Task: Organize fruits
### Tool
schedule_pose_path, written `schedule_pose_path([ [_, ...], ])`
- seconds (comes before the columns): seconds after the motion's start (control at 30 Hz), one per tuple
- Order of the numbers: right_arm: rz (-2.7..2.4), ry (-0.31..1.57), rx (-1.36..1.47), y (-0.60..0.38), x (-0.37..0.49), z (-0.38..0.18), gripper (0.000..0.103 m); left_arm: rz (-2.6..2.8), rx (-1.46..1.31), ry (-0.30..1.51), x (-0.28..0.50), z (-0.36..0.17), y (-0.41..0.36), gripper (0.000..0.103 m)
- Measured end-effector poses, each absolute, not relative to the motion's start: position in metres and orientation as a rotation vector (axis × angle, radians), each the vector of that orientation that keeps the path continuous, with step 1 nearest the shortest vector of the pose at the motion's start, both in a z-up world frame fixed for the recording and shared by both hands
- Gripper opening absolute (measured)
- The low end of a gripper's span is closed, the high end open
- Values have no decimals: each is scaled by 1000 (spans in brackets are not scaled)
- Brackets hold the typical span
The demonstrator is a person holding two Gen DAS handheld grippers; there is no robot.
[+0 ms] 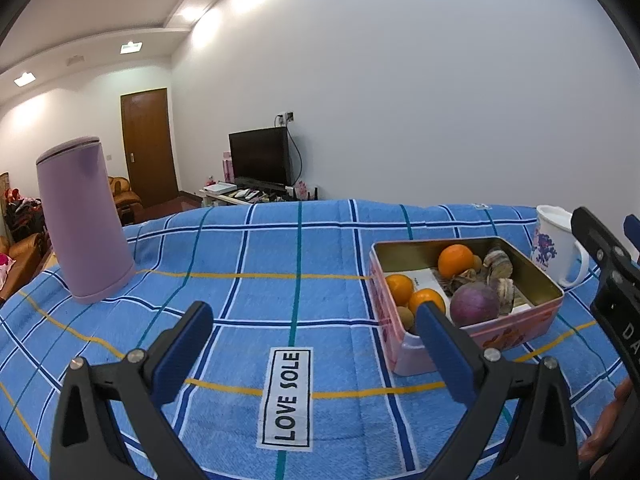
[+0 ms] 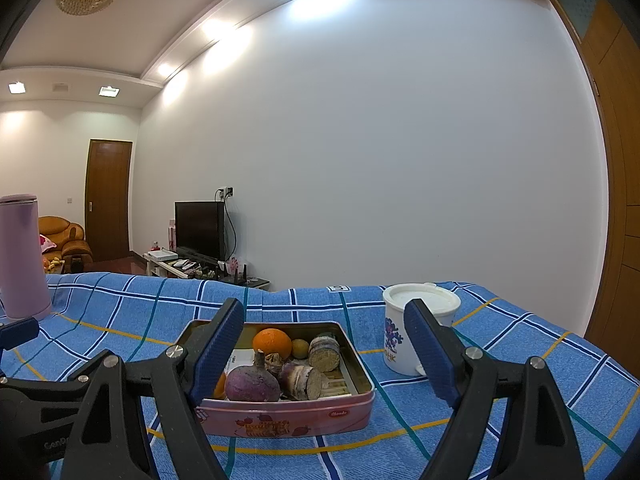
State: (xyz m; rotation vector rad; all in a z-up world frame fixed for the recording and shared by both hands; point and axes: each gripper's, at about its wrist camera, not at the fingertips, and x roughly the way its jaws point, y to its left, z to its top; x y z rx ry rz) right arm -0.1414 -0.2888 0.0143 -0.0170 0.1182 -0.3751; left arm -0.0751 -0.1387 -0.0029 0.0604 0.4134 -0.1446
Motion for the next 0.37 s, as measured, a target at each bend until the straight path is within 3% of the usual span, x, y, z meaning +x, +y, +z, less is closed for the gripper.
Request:
schedule_pose_path([
  [0.37,-373,132,-16,-290,-138,12,83,-171,63,422,-74,-3,-140,103],
])
